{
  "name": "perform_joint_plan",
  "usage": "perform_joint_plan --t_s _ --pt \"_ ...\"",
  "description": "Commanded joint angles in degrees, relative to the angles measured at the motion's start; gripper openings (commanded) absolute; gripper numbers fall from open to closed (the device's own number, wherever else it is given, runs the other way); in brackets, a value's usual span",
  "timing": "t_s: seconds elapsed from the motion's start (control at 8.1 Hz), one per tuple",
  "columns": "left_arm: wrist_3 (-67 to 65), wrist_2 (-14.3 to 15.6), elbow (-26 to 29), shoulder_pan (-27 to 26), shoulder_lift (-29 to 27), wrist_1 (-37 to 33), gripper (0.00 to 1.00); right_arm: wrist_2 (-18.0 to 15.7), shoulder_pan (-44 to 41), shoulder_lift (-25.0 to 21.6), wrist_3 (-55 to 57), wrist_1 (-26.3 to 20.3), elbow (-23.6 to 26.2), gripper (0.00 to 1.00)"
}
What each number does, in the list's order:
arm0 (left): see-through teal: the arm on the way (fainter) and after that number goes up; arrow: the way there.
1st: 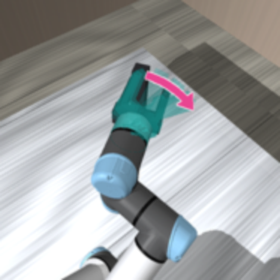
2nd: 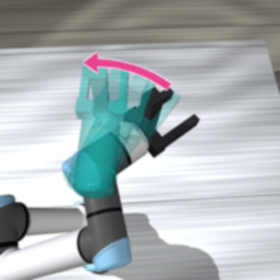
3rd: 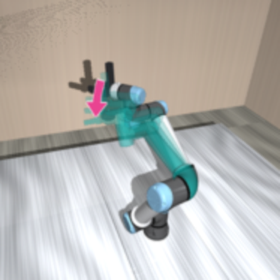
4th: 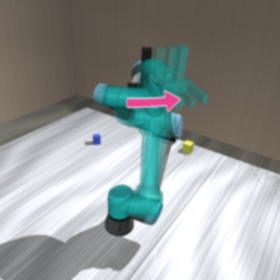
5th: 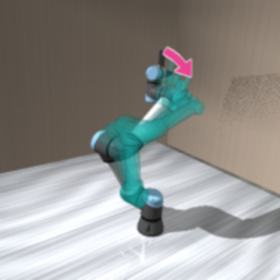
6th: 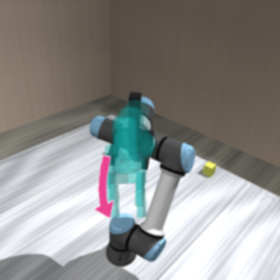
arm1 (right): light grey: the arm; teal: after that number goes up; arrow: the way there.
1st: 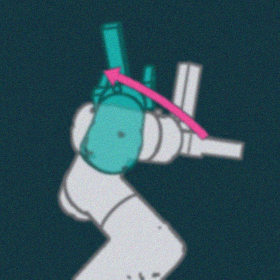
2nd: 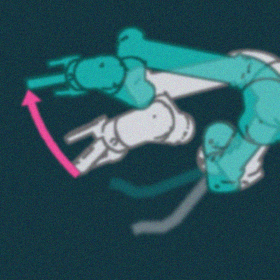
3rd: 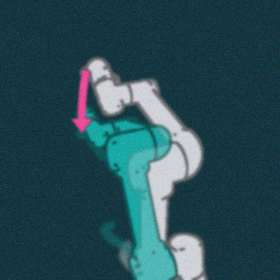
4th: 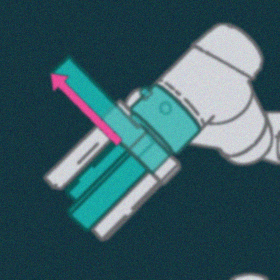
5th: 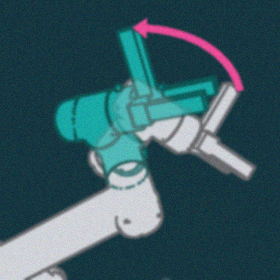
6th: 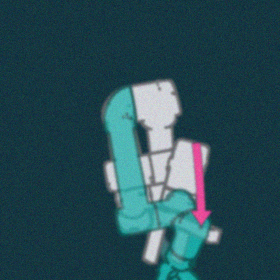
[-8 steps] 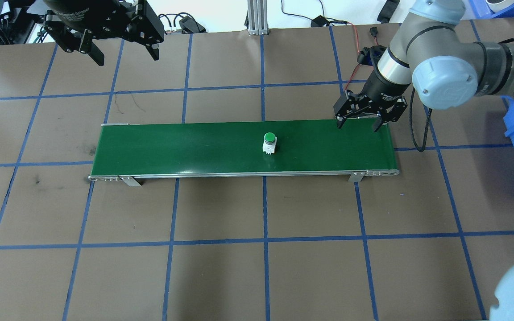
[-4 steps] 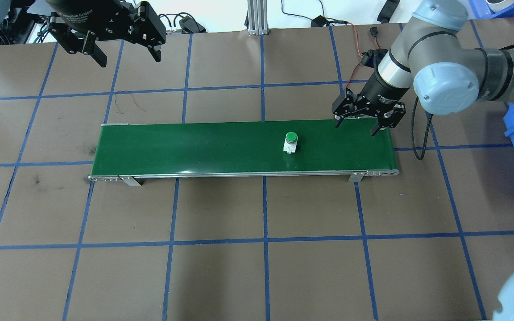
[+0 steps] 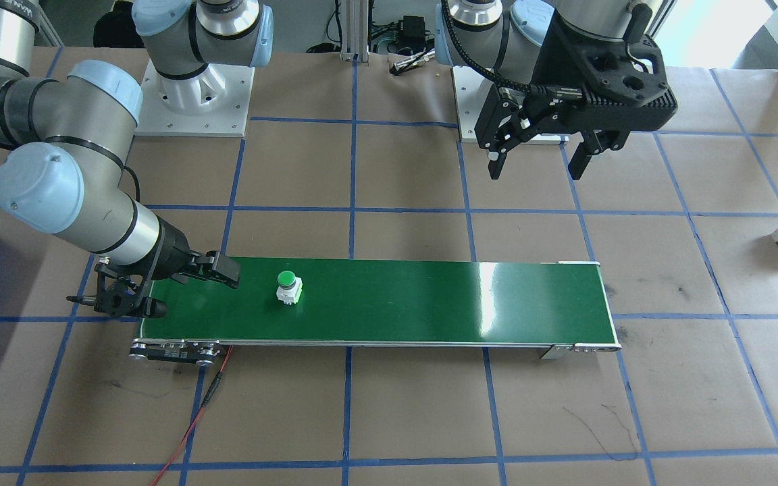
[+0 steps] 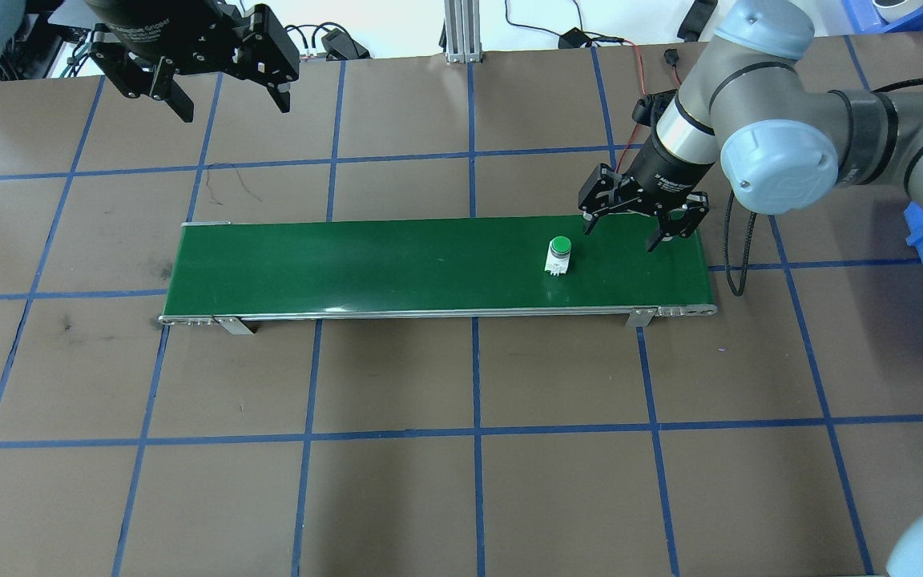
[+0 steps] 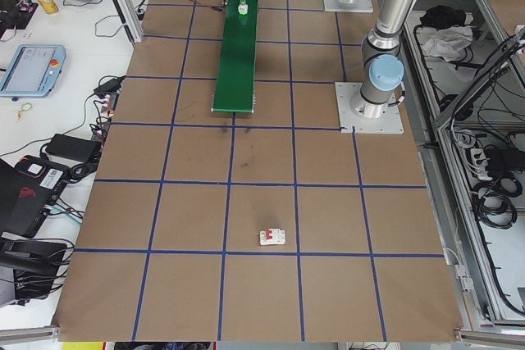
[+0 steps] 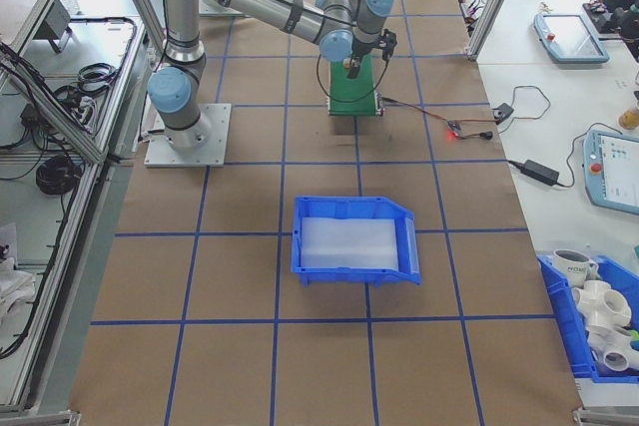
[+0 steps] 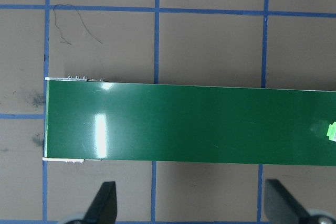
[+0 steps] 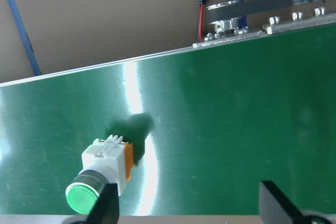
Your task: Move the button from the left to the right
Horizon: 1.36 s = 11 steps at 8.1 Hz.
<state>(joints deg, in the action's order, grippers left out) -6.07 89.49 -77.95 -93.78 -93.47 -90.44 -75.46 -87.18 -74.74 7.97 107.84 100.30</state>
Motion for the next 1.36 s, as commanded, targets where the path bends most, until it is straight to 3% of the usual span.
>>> perform_joint_plan --t_s 0.0,0.25,0.49,0.62,0.74,0.86,1.11,1.24 --pt "0.01 0.07 -0.54 0.00 0.22 -0.09 1.00 0.13 -2.54 0.12 4.77 0.35 0.15 0.93" --pt "0.01 0.07 -1.15 0.00 0.39 0.00 1.00 -1.09 -2.73 1.00 4.51 0.53 0.07 0.91" --pt "0.01 0.16 -1.16 0.00 0.40 0.09 1.00 -6.44 -2.64 3.01 1.44 0.53 0.24 0.78" --pt "0.01 0.16 -1.16 0.00 0.40 0.09 1.00 -7.42 -2.64 3.55 1.35 0.53 0.33 0.59" --pt "0.01 0.16 -1.16 0.00 0.40 0.09 1.00 -11.17 -2.64 3.72 0.30 0.36 0.42 0.36" --pt "0.01 0.16 -1.16 0.00 0.40 0.09 1.00 -11.81 -2.38 3.55 -1.01 0.35 0.16 0.17" --pt "0.01 0.07 -1.16 0.00 0.40 0.09 1.00 -12.08 2.77 2.68 -8.28 0.53 -1.94 0.00" --pt "0.01 0.07 -1.16 0.00 0.40 0.09 1.00 -12.26 6.11 2.41 -12.76 -0.60 -3.78 0.00"
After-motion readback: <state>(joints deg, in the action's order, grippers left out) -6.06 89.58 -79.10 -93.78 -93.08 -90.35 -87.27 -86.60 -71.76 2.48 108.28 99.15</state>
